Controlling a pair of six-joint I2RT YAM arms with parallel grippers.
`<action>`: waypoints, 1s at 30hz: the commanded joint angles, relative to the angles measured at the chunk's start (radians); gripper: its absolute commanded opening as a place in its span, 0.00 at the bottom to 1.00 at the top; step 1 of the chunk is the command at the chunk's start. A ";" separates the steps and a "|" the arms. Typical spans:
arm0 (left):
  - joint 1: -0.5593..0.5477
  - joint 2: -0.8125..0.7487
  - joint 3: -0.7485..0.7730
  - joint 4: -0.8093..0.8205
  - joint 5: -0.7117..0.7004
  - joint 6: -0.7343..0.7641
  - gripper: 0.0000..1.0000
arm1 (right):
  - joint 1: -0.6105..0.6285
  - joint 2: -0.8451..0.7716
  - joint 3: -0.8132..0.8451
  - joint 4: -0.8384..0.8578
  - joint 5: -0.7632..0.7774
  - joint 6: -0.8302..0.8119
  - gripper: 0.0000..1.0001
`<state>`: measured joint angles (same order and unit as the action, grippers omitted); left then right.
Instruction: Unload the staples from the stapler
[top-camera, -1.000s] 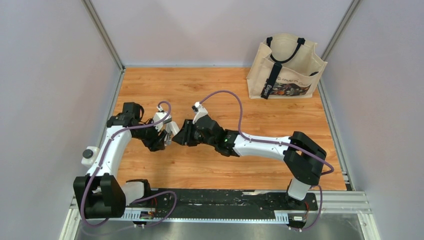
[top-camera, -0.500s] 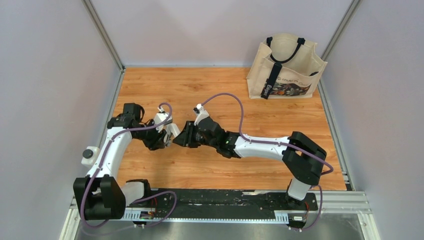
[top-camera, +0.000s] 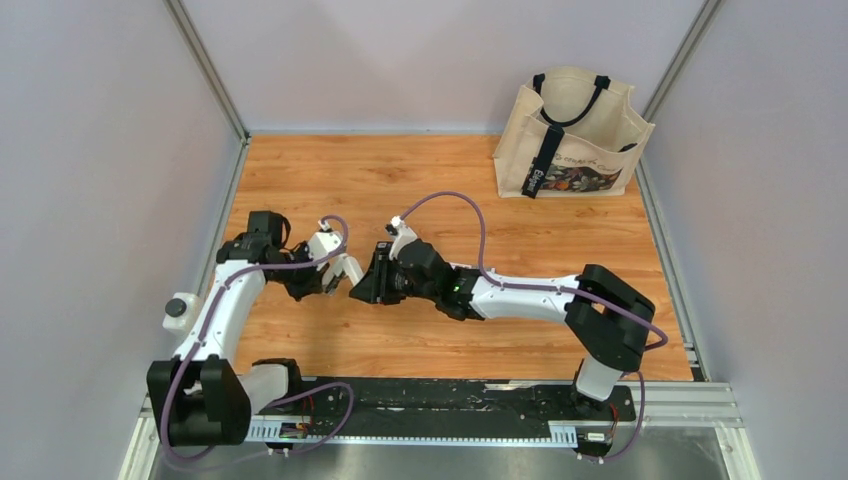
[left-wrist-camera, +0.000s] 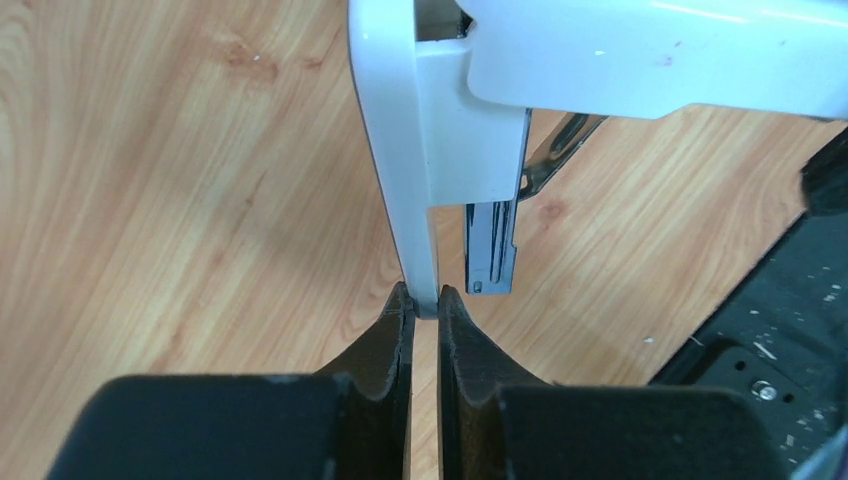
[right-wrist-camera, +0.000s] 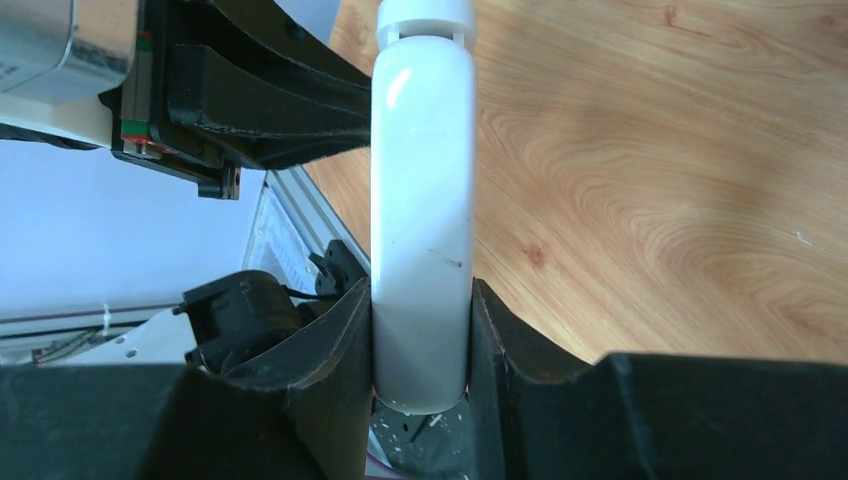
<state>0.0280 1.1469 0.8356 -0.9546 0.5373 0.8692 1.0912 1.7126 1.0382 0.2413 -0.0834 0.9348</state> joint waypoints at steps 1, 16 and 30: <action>-0.025 -0.107 -0.050 0.100 -0.036 0.044 0.01 | 0.015 -0.071 -0.015 0.017 0.008 -0.112 0.08; -0.151 -0.216 -0.207 0.460 -0.304 0.024 0.01 | 0.118 -0.139 -0.105 -0.011 0.165 -0.300 0.08; -0.177 -0.194 -0.265 0.652 -0.473 0.047 0.01 | 0.216 -0.117 -0.113 -0.097 0.266 -0.418 0.08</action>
<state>-0.1764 0.9417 0.5728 -0.4854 0.2764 0.9039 1.2282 1.6306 0.9295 0.2214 0.1879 0.6109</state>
